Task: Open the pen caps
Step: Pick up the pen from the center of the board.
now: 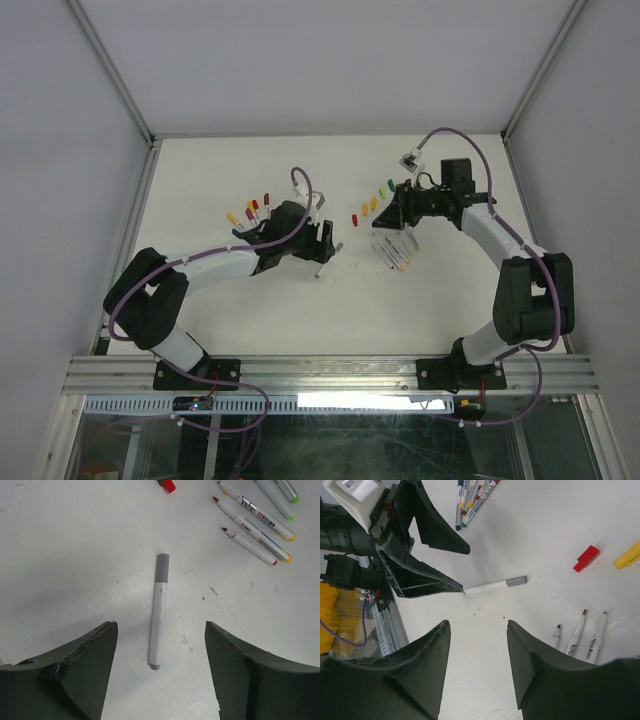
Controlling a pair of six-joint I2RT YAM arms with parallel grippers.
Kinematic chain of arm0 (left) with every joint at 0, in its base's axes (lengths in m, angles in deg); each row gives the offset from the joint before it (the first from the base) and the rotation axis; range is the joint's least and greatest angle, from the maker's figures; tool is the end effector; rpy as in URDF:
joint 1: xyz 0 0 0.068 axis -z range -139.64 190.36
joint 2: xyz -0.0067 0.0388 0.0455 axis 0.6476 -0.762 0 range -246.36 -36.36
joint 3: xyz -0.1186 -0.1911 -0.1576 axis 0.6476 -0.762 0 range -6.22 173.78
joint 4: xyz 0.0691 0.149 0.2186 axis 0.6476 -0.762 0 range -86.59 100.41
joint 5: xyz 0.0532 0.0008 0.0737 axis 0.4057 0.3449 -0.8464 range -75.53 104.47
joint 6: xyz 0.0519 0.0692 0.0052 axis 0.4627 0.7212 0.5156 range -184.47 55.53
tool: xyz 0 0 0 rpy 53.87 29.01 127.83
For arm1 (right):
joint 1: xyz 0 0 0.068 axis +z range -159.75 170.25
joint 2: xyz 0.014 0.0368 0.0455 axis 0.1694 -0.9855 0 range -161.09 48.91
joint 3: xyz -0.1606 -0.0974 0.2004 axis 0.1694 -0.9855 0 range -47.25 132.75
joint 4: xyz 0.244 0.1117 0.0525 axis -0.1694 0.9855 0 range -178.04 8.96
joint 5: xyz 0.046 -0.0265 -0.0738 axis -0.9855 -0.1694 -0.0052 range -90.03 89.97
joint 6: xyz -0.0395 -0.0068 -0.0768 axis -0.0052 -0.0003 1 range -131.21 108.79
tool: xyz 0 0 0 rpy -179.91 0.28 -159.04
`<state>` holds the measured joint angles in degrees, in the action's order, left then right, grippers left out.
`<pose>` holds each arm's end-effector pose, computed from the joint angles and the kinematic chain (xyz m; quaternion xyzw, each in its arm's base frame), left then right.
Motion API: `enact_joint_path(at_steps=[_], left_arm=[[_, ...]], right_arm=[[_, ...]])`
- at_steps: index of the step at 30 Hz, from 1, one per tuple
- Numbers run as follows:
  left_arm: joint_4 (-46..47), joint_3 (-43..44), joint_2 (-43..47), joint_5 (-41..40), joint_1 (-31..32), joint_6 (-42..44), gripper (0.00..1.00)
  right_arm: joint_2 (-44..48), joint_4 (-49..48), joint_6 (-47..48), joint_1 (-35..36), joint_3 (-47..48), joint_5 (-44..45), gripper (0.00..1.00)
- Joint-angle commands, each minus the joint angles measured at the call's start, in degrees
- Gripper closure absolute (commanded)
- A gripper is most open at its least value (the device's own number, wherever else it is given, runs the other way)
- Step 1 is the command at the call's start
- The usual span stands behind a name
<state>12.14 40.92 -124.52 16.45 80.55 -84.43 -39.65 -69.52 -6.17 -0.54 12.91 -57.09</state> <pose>0.2748 -0.2356 0.1601 0.1659 0.8882 -0.2280 0.3627 0.3328 0.1191 0.2250 -0.2754 0.7892 0.4557 0.3061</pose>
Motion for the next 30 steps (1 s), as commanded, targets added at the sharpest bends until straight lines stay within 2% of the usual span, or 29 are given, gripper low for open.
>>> enact_joint_path(at_steps=[1, 11, 15, 21, 30], left_arm=[[-12.59, 9.44, -4.28, -5.97, 2.65, 5.20, 0.27], [-29.69, 28.99, -19.52, -7.66, 5.42, 10.51, 0.25], [-34.35, 35.42, -25.55, -8.22, 6.25, 12.09, 0.31], [-38.44, 41.17, -29.54, -7.24, 6.77, 12.59, 0.49], [-44.94, 44.68, -33.04, -9.06, 7.77, 12.49, 0.57]], right_arm=[[4.08, 1.38, 2.87, -3.26, 2.35, -4.46, 0.48], [4.95, 0.99, 1.92, -6.33, 2.07, -6.46, 0.48], [4.82, 0.81, 1.67, -6.87, 1.97, -6.96, 0.48], [4.62, 0.44, 1.36, -7.36, 1.80, -7.45, 0.48], [4.31, 0.08, 0.70, -7.39, 1.65, -8.13, 0.48]])
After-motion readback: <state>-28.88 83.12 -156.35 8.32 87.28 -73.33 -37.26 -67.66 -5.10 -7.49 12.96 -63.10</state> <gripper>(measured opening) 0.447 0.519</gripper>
